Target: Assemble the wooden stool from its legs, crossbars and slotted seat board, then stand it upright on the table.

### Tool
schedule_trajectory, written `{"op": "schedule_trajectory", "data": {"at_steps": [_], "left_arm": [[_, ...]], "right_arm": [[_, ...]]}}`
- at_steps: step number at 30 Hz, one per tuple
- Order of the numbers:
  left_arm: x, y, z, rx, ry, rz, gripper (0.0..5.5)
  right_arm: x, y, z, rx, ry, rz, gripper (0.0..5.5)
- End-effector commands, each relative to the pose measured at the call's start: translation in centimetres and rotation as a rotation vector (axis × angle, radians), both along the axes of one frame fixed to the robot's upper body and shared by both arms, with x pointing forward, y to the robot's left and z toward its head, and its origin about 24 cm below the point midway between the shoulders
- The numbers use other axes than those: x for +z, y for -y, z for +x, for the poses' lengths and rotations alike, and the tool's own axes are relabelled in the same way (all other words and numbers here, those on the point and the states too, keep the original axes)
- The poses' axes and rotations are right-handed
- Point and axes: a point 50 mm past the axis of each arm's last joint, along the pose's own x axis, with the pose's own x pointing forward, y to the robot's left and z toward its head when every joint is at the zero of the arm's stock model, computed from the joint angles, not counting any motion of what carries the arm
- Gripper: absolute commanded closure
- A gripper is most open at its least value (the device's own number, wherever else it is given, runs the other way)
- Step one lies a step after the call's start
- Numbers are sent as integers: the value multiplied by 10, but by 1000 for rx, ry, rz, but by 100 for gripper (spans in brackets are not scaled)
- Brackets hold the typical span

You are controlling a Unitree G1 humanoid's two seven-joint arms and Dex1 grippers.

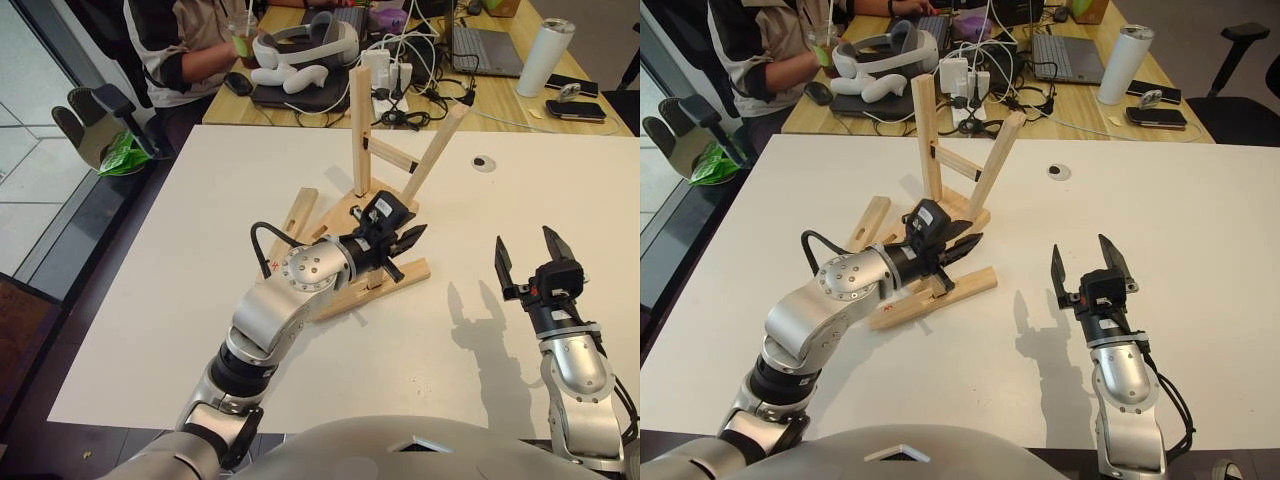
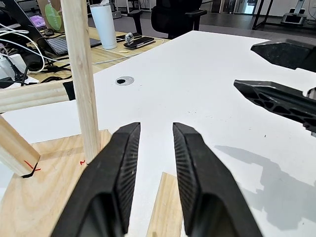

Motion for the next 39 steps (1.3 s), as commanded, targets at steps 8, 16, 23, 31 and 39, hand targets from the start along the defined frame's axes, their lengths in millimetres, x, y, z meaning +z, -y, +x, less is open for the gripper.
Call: {"op": "schedule_trajectory", "data": {"at_steps": [8, 16, 23, 31, 39], "left_arm": [[68, -73, -30, -220, -9, -164, 431], [-23, -117, -35, -84, -243, 413, 431], [-21, -97, -62, -317, -251, 337, 431], [20, -34, -45, -309, -149, -125, 431], [20, -24, -46, -344, -191, -161, 431]], "right_arm": [[10, -2, 2, -18, 30, 30, 211], [35, -38, 6, 26, 102, 149, 211], [28, -37, 0, -15, 71, 162, 211], [24, -31, 5, -9, 55, 146, 211], [26, -23, 10, 10, 56, 116, 211]]}}
